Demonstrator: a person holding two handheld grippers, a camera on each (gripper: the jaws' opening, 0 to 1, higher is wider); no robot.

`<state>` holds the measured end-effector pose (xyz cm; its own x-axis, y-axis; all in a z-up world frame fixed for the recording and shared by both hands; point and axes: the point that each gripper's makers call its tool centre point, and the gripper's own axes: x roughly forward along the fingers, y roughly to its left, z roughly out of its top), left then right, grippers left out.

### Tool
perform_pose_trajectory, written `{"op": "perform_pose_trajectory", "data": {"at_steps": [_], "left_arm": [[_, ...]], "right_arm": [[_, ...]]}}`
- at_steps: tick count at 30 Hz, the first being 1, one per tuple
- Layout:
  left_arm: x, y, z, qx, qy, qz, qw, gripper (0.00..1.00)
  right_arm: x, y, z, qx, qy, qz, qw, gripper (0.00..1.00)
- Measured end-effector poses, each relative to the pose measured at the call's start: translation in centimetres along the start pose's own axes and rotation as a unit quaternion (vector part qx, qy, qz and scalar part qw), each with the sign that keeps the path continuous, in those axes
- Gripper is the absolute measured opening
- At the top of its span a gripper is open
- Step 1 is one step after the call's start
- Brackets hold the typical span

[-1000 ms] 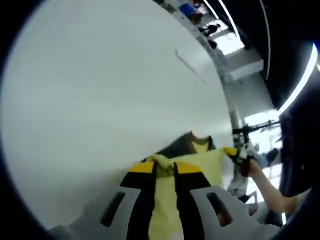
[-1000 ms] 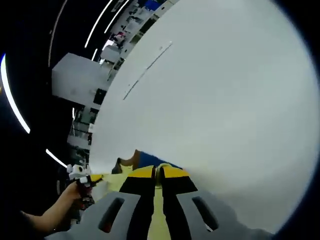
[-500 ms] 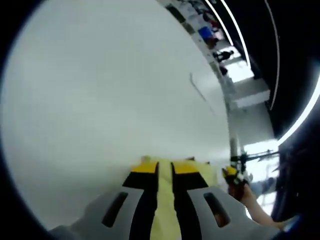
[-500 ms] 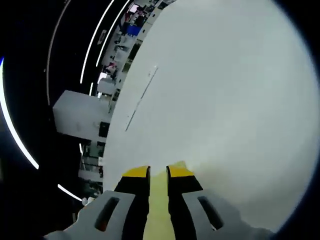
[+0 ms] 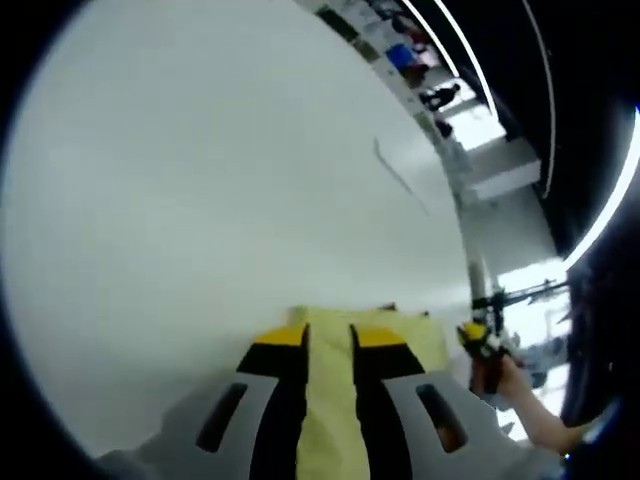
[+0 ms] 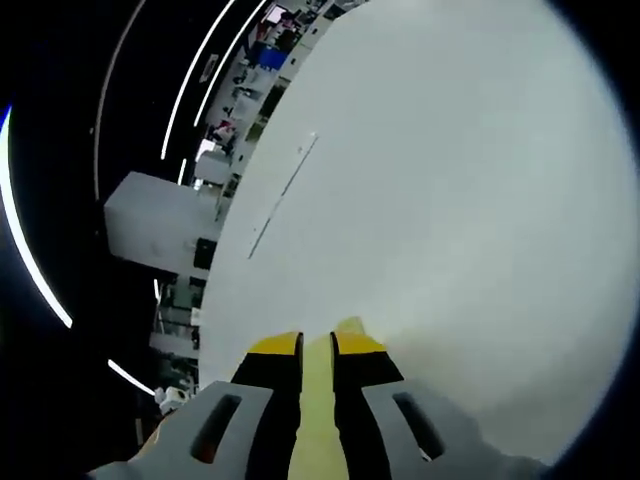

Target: Fold the garment on the visible template until the final outline fits inside the template.

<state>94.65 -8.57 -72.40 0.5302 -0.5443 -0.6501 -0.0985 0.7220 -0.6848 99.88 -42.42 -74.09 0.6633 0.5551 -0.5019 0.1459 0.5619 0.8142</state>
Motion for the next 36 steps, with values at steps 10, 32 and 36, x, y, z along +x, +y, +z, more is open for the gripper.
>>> {"op": "perform_pose_trajectory", "data": {"at_steps": [10, 32, 36], "left_arm": [[-1.2, -0.3, 0.4, 0.026, -0.024, -0.002, 0.9994, 0.29], [-3.4, 0.0, 1.8, 0.299, -0.092, -0.024, 0.9494, 0.82], [-3.9, -0.9, 0.7, 0.344, -0.094, -0.021, 0.9339, 0.88]], "right_arm": [[-0.5, 0.8, 0.0, -0.022, -0.009, 0.013, 0.9996, 0.12], [-5.0, 8.9, 0.9, -0.314, -0.158, 0.138, 0.9259, 0.51], [-5.9, 8.9, 0.9, -0.349, -0.177, 0.13, 0.9109, 0.55]]}}
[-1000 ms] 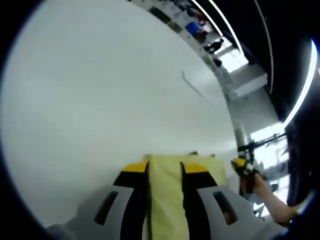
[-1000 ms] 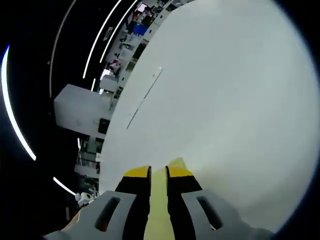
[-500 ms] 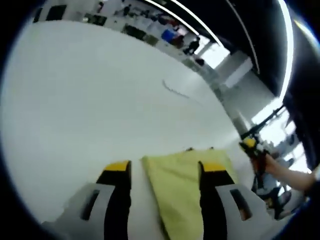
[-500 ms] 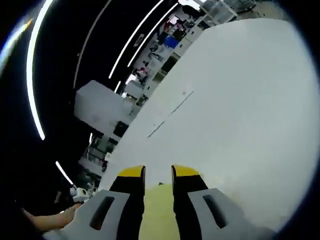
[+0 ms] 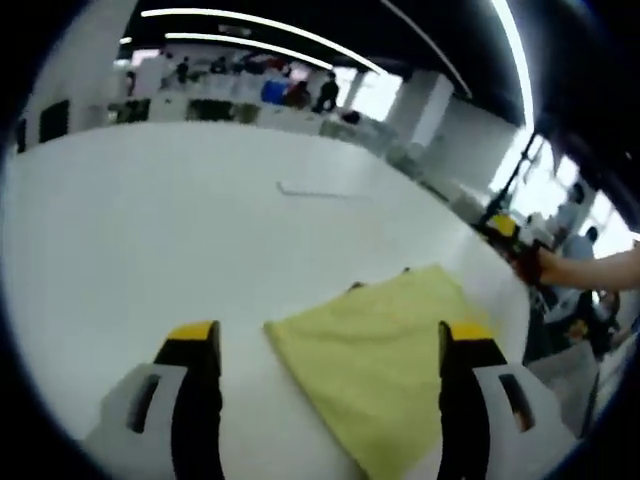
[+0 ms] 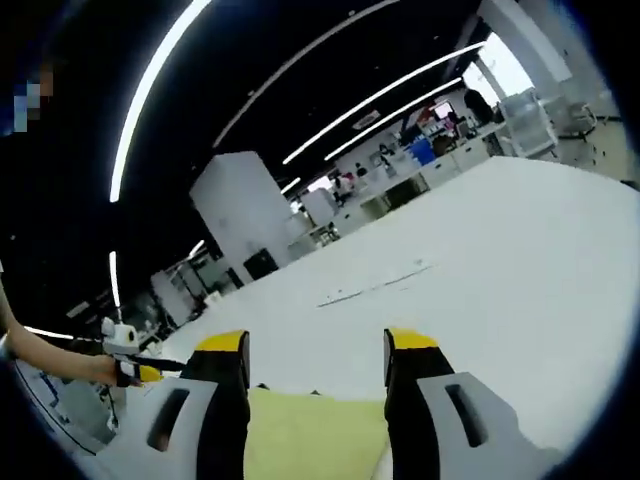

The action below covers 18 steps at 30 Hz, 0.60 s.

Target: Fold the garment on the visible template until the final outline fits inside the template.

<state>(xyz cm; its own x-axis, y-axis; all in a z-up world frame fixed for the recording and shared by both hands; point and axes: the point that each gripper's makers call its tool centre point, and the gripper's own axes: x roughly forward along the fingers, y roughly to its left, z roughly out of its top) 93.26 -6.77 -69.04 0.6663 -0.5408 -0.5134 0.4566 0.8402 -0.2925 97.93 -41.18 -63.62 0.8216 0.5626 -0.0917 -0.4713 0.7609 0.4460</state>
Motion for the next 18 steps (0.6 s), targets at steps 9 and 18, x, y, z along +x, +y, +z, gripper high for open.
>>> {"op": "perform_pose_trajectory", "data": {"at_steps": [9, 18], "left_arm": [[-1.6, -1.4, 0.3, 0.032, -0.03, 0.015, 0.9989, 0.99], [-3.2, -2.8, -0.2, 0.078, -0.029, 0.027, 0.9962, 0.99]], "right_arm": [[-1.4, 0.7, 0.7, -0.101, -0.013, -0.008, 0.9948, 0.69], [-2.5, 2.0, -0.3, -0.143, 0.006, -0.003, 0.9897, 0.8]]}}
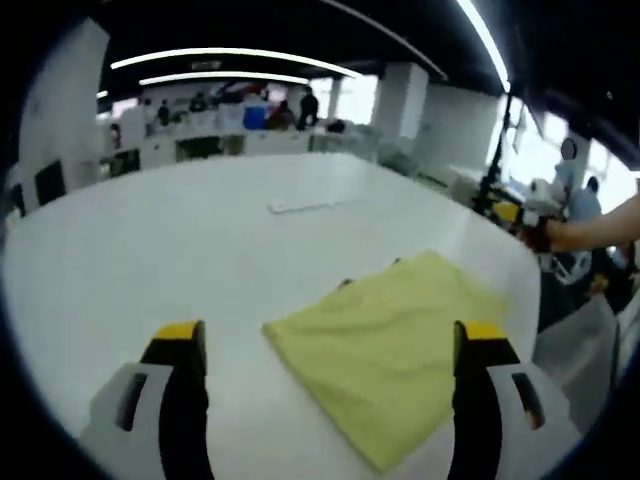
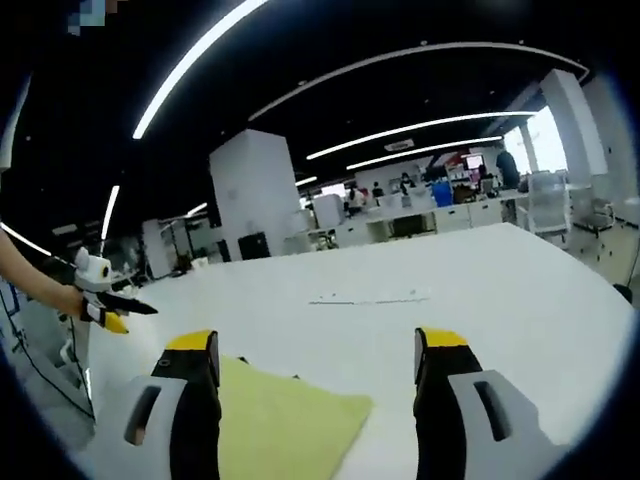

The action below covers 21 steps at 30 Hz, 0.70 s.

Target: Fold the garment on the visible template until the final outline fits inside the template.

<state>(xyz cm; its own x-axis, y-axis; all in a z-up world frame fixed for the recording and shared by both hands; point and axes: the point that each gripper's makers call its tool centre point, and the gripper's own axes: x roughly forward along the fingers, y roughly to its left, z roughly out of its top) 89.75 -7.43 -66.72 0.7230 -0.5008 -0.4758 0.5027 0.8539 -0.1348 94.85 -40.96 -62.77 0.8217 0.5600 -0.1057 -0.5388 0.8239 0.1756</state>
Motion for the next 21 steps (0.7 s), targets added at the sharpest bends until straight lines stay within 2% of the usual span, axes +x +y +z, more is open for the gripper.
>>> {"op": "perform_pose_trajectory", "data": {"at_steps": [7, 11, 21], "left_arm": [[-1.2, -0.6, 0.1, 0.02, -0.001, 0.01, 0.9997, 0.99], [-1.9, -0.9, 0.1, 0.017, -0.004, 0.016, 0.9997, 0.99], [-3.7, -1.6, -0.9, 0.004, -0.007, 0.026, 0.9996, 0.98]], "right_arm": [[-0.8, 0.6, 0.5, -0.003, -0.002, 0.0, 1.0, 0.79], [-1.4, 1.3, 0.9, 0.001, -0.007, 0.002, 1.0, 0.78], [-3.5, 3.0, 0.5, -0.01, 0.004, 0.008, 0.9999, 0.77]]}}
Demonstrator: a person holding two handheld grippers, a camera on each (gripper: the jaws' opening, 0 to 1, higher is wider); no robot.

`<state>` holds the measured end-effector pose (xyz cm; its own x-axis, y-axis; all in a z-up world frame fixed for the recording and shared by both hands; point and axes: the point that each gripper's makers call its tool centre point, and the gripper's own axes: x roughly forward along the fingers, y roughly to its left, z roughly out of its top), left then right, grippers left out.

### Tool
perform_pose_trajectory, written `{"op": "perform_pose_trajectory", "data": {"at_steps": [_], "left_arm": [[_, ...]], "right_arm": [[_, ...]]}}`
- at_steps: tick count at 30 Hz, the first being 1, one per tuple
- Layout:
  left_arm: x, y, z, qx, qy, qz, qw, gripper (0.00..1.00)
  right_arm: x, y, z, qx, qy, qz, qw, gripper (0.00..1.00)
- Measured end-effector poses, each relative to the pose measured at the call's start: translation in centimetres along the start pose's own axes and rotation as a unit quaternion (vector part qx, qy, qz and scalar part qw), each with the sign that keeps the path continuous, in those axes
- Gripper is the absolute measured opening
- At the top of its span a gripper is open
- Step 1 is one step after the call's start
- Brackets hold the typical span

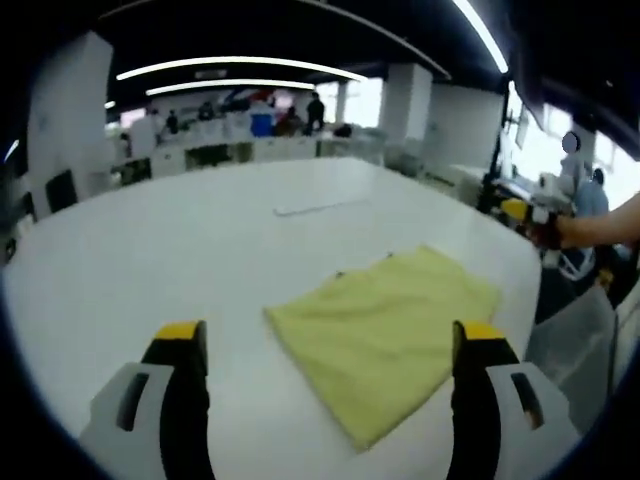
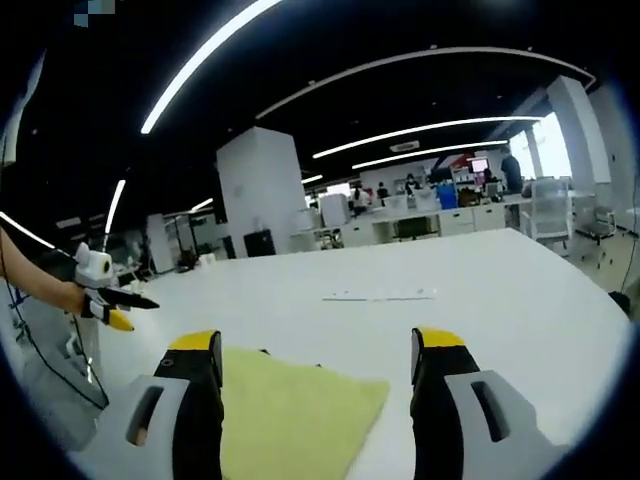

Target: Fold the garment on the visible template until the final outline fits inside the template.

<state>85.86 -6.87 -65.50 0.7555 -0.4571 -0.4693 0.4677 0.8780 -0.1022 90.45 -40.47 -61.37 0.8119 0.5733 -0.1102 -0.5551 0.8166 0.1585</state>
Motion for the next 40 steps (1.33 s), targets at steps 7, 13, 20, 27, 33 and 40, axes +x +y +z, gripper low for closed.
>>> {"op": "perform_pose_trajectory", "data": {"at_steps": [7, 13, 20, 27, 33, 40], "left_arm": [[-1.4, -1.0, -1.0, 0.004, 0.011, 0.007, 0.9999, 0.98], [-2.3, -1.5, -2.6, -0.008, 0.033, 0.014, 0.9993, 0.97], [-3.4, -3.4, -4.9, -0.01, 0.06, 0.008, 0.9981, 0.96], [-4.2, -3.6, -5.8, -0.021, 0.07, 0.009, 0.9973, 0.96], [-4.4, -3.5, -6.0, -0.023, 0.075, 0.009, 0.9969, 0.95], [-4.4, -3.5, -5.9, -0.021, 0.075, 0.008, 0.9969, 0.95]], "right_arm": [[-1.9, 1.4, -1.4, -0.004, 0.026, 0.002, 0.9996, 0.78], [-3.8, 3.4, -4.0, -0.005, 0.075, 0.006, 0.9971, 0.78], [-5.3, 5.2, -6.6, -0.015, 0.122, 0.022, 0.9922, 0.78], [-6.3, 5.3, -7.5, -0.002, 0.147, 0.015, 0.9891, 0.78], [-6.8, 5.6, -7.9, -0.001, 0.158, 0.017, 0.9873, 0.79], [-7.2, 5.5, -8.2, 0.004, 0.164, 0.012, 0.9864, 0.79]]}}
